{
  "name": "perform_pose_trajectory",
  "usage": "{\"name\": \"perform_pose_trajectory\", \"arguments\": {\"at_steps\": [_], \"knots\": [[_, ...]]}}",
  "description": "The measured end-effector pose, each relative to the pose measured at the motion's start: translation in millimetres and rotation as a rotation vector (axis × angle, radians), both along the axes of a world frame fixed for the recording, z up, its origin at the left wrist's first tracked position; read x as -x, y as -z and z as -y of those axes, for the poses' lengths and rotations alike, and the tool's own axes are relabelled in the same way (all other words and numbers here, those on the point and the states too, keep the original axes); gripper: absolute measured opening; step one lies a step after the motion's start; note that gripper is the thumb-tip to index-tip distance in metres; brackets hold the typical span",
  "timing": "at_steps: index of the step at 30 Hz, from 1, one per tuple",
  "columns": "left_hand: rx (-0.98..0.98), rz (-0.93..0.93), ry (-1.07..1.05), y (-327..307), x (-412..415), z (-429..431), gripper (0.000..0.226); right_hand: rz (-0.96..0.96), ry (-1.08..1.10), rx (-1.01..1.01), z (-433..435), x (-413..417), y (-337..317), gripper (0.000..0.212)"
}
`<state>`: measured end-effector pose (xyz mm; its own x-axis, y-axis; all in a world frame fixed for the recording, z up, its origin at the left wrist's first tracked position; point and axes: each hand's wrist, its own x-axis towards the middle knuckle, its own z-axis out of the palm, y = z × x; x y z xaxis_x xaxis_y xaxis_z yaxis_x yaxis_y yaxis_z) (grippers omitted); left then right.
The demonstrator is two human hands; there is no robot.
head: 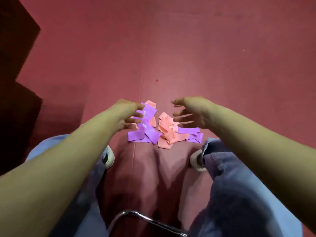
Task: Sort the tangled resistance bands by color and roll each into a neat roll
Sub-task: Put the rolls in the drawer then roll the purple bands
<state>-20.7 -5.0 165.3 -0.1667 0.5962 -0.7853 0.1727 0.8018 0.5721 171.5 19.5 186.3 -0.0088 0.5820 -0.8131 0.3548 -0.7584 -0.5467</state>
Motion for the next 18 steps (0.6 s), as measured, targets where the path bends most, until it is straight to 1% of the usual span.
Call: {"name": "perform_pose_trajectory", "arguments": {"at_steps": [4, 5, 7, 8, 10, 12, 14, 15, 16, 18], "knots": [[0.086, -0.049, -0.025, 83.3, 7.8, -36.4, 0.012, 0.047, -0.053, 0.087, -40.8, 6.8, 66.7, 0.020], [0.107, -0.049, -0.031, 113.5, 9.4, -47.6, 0.009, 0.060, -0.069, 0.102, -55.0, 10.0, 92.2, 0.019], [0.137, -0.047, -0.016, 150.5, 11.3, -53.7, 0.015, 0.065, -0.086, 0.123, -66.5, 15.1, 123.3, 0.018], [0.157, -0.033, -0.009, 178.2, 12.2, -56.0, 0.018, 0.059, -0.090, 0.154, -72.3, 20.4, 149.5, 0.018], [0.190, -0.020, 0.005, 208.2, 12.4, -55.5, 0.021, 0.050, -0.095, 0.201, -74.5, 27.9, 179.7, 0.017], [0.183, -0.075, 0.021, 244.2, 14.1, -55.5, 0.018, 0.034, -0.098, 0.241, -76.8, 38.8, 217.4, 0.018], [0.114, -0.180, 0.078, 262.8, 16.6, -51.8, 0.013, 0.026, -0.103, 0.261, -76.6, 45.1, 238.0, 0.019], [0.074, -0.204, 0.098, 269.4, 16.6, -50.2, 0.006, 0.014, -0.100, 0.266, -76.5, 48.6, 247.1, 0.019], [0.060, -0.221, 0.131, 279.3, 17.8, -46.3, 0.006, 0.009, -0.098, 0.288, -74.8, 52.3, 260.4, 0.018], [0.062, -0.249, 0.230, 292.7, 19.5, -39.7, 0.023, 0.021, -0.083, 0.316, -71.7, 55.8, 277.1, 0.018]]}}
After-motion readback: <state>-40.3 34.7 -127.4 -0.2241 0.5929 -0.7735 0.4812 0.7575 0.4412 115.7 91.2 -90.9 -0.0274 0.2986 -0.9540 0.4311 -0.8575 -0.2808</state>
